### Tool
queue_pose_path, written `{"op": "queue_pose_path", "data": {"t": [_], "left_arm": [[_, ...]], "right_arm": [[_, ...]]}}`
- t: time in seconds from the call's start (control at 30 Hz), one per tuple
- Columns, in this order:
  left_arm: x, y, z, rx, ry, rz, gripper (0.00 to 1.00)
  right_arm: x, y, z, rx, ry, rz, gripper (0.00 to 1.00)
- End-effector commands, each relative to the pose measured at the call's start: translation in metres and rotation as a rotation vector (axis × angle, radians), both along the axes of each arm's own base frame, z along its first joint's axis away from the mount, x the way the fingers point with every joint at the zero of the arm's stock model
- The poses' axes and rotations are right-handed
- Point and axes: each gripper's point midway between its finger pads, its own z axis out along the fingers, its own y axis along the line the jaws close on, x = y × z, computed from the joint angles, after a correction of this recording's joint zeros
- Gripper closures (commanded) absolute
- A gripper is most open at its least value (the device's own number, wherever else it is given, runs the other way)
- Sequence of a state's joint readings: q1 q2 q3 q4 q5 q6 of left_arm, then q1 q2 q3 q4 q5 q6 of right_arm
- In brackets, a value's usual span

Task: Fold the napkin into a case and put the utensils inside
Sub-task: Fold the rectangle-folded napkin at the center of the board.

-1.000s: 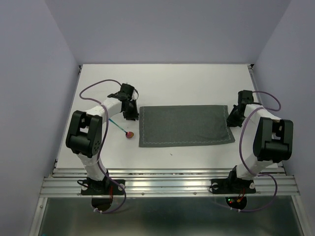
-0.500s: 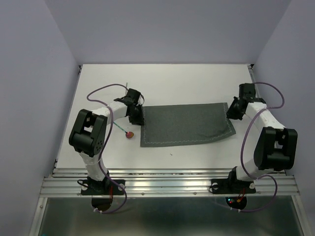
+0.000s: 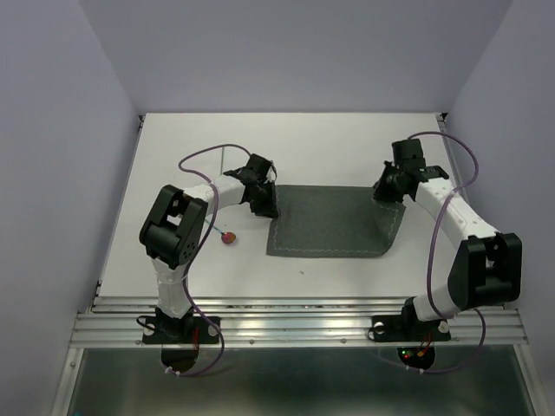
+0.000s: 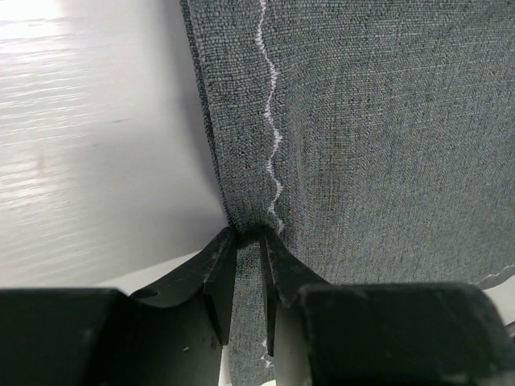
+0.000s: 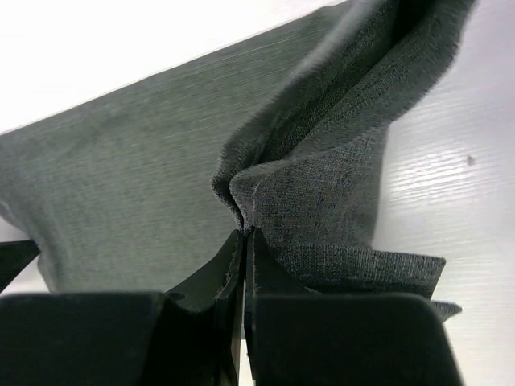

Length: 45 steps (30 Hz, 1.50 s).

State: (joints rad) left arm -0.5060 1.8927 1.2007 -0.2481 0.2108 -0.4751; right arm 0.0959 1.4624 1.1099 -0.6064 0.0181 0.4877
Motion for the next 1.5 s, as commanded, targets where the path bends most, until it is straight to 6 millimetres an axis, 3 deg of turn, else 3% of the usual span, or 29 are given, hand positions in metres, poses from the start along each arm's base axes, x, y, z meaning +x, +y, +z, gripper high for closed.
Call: {"op": "queue_pose_path", "data": {"t": [0.0, 0.17, 0.5, 0.63, 1.13, 1.47], "left_arm": [[-0.013, -0.016, -0.016, 0.012, 0.062, -0.028, 0.71], [-0.014, -0.029, -0.015, 0.001, 0.066, -0.037, 0.71], [-0.017, -0.028, -0.018, 0.000, 0.076, -0.031, 0.71], [-0.019, -0.028, -0.019, -0.003, 0.079, -0.035, 0.71], [-0.022, -0.026, -0.018, -0.001, 0.076, -0.038, 0.71], [-0.024, -0.024, -0.017, -0.001, 0.074, -0.040, 0.71]], "right_arm": [[0.011, 0.038, 0.026, 0.046, -0.065, 0.057, 0.99], [0.009, 0.089, 0.027, 0.078, -0.070, 0.151, 0.99], [0.008, 0.180, 0.020, 0.133, -0.059, 0.284, 0.99], [0.008, 0.203, 0.015, 0.134, -0.049, 0.311, 0.99], [0.005, 0.264, 0.018, 0.163, -0.071, 0.355, 0.99], [0.001, 0.293, 0.002, 0.161, -0.042, 0.396, 0.99]]}}
